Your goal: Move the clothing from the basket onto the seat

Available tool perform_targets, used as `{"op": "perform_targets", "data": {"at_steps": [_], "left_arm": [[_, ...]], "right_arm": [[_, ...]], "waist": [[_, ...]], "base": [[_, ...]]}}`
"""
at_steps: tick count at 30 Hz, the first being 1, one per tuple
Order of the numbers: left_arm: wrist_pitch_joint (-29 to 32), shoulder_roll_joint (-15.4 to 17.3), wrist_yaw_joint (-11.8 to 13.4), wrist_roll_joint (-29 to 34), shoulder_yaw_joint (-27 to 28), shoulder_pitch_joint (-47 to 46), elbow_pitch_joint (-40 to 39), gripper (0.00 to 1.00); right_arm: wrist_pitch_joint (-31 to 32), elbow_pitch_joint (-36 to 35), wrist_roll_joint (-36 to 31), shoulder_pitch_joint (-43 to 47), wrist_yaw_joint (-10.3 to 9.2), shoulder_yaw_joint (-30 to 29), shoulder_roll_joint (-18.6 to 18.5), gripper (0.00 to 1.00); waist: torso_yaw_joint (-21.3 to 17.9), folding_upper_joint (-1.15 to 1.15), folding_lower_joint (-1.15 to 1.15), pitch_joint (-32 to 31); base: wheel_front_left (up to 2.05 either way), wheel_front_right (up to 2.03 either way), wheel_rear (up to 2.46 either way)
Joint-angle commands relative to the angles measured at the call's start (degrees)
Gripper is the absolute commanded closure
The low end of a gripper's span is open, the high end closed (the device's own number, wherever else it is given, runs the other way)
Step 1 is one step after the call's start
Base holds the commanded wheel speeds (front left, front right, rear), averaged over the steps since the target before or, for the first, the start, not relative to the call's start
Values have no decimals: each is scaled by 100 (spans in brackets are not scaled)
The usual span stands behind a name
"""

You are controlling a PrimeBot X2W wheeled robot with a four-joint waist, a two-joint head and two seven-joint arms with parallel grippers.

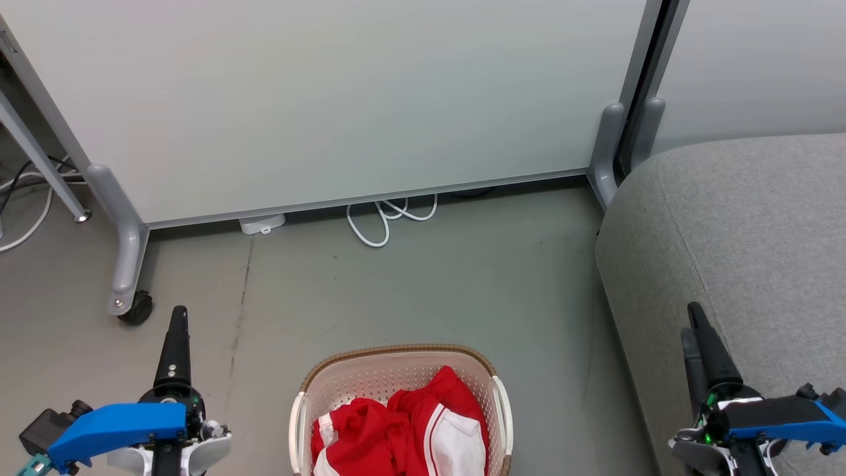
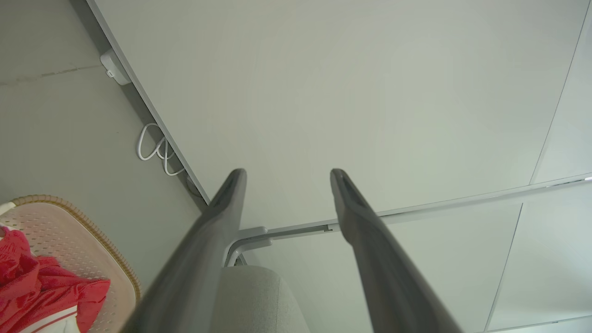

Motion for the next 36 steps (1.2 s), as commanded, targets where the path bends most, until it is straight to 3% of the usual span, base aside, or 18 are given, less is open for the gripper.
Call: {"op": "perform_targets", "data": {"at_steps": [1,20,36], "left_arm": [[-75,46,-4,351,-27,-183,-162,0],[-503,98,243,3033,-535,-207,-300,0],[-785,200,445,4152,-866,-253,-128,0]], "right_arm": [[-76,-158,-324,-155,5,48,-28,0],[-502,-343,-2740,-179,7,428,-41,0],[-788,-222,-3929,-212,9,631,-50,0]], "waist": [[0,0,0,5],[7,0,0,56],[31,0,0,89]], "base": [[0,0,0],[0,0,0],[0,0,0]]}}
